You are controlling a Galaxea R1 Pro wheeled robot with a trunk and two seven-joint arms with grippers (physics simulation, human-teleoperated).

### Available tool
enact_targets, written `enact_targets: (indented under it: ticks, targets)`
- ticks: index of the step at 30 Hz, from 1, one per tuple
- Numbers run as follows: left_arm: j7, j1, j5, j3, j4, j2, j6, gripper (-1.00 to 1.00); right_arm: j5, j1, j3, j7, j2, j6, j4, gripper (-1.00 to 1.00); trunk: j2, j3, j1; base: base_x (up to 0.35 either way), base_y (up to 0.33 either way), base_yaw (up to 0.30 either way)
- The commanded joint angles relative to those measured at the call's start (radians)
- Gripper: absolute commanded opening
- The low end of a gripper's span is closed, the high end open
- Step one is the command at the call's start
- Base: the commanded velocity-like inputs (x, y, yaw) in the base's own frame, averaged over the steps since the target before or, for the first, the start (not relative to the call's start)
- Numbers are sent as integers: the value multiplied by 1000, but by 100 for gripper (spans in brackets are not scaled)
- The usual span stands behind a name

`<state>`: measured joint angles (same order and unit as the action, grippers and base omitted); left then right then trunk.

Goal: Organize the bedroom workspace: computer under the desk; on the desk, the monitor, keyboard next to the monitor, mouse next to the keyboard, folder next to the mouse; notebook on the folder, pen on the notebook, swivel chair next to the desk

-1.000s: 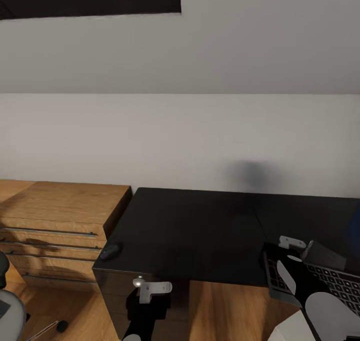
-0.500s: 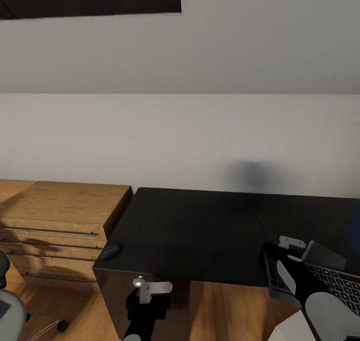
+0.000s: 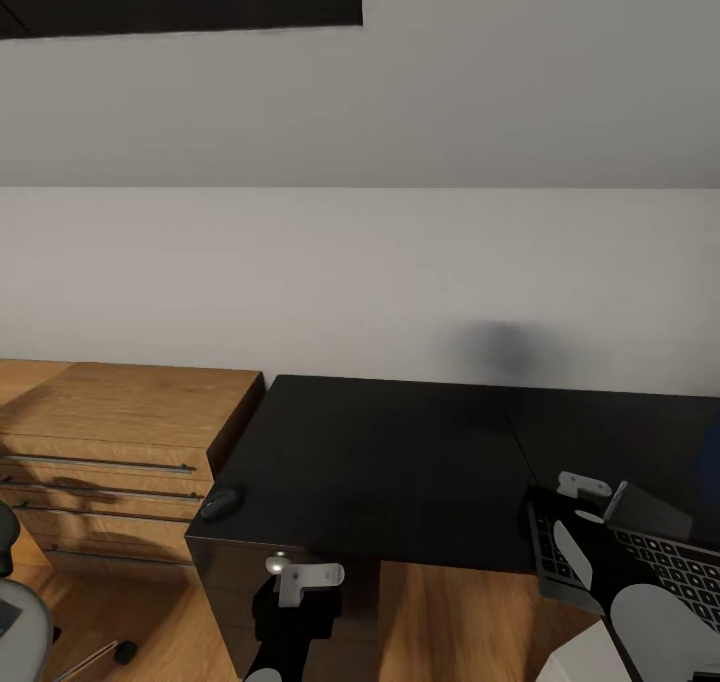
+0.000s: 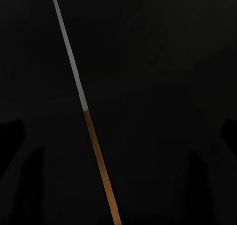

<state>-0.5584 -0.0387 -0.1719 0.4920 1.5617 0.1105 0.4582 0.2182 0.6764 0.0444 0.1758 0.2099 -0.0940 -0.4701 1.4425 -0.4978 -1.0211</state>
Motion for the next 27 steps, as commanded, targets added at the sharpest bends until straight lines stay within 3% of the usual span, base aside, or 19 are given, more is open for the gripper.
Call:
enact_targets:
  ticks: [1, 27]
  targets:
    - [-8, 0, -9, 1, 1, 0, 2, 100, 8, 0, -1, 3, 0, -5, -2, 100, 1, -1, 0, 0, 0, 0]
    - [-8, 0, -9, 2, 1, 0, 2, 100, 7, 0, -2, 4, 0, -6, -2, 100, 1, -1, 0, -4, 0, 0]
